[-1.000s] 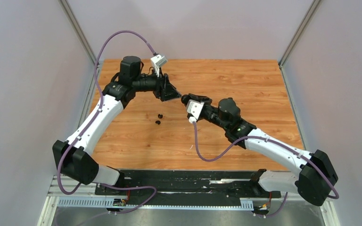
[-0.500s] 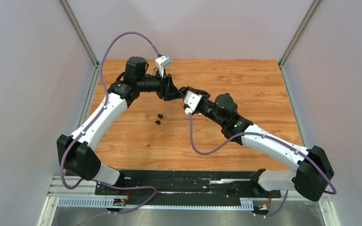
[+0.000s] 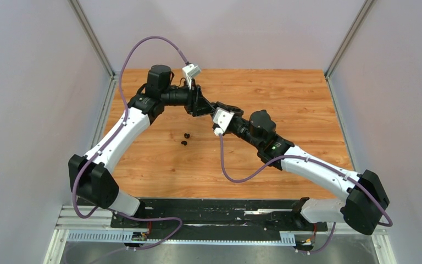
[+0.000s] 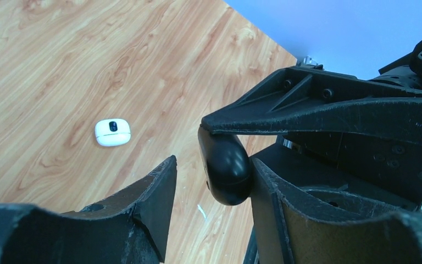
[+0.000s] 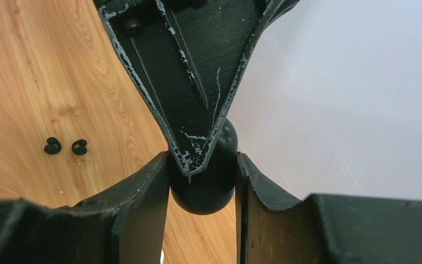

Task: Insert the wireless bluetooth earbuds into the charging case
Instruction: Pick up the charging case at the center of the board.

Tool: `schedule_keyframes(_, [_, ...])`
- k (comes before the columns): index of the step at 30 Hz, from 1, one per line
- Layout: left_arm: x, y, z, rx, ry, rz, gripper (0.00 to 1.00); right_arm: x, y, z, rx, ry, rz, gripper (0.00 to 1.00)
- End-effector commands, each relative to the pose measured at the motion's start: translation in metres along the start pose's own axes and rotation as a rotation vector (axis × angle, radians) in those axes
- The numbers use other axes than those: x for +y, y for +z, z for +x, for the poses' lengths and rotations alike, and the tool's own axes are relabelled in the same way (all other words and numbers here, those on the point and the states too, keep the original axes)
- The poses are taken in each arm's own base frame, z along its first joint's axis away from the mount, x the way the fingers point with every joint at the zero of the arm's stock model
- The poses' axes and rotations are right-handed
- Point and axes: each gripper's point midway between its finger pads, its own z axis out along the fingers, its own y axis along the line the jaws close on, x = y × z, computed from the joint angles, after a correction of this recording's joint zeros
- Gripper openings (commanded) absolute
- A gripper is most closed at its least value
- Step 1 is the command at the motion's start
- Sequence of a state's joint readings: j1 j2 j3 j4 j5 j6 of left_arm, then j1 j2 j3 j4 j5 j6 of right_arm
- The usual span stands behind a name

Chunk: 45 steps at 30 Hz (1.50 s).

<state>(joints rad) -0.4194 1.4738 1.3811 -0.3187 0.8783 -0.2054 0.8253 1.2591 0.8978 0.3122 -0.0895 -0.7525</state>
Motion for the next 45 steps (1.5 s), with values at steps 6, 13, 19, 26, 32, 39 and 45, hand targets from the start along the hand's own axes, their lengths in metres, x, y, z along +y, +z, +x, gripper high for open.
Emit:
schedule_keyframes(6, [-0.013,0.001,-0.017,-0.039,0.051,0.058,0.42,-0.017,0.004,-0.026,-0.073,0.023,0.052,0.00])
schedule_keyframes(13, [-0.018,0.003,-0.009,-0.009,0.043,0.111,0.45,-0.020,0.004,-0.023,-0.056,0.046,0.071,0.00])
schedule_keyframes(19, [-0.019,0.004,-0.008,-0.005,0.041,0.130,0.47,-0.023,0.006,-0.024,-0.060,0.040,0.083,0.00])
schedule_keyframes(26, [-0.020,0.005,-0.008,-0.003,0.050,0.145,0.04,-0.009,0.007,-0.015,-0.024,0.079,-0.009,0.22])
schedule_keyframes(32, [-0.028,0.000,-0.003,0.013,0.113,0.206,0.00,0.017,-0.011,-0.013,0.079,0.255,-0.276,0.70])
schedule_keyframes(39, [-0.036,-0.007,0.011,0.022,0.273,0.263,0.00,-0.005,-0.042,-0.020,0.130,0.600,-0.388,0.82])
schedule_keyframes(45, [-0.047,-0.016,0.009,-0.010,0.394,0.280,0.00,0.005,-0.054,-0.031,0.071,0.724,-0.573,0.81])
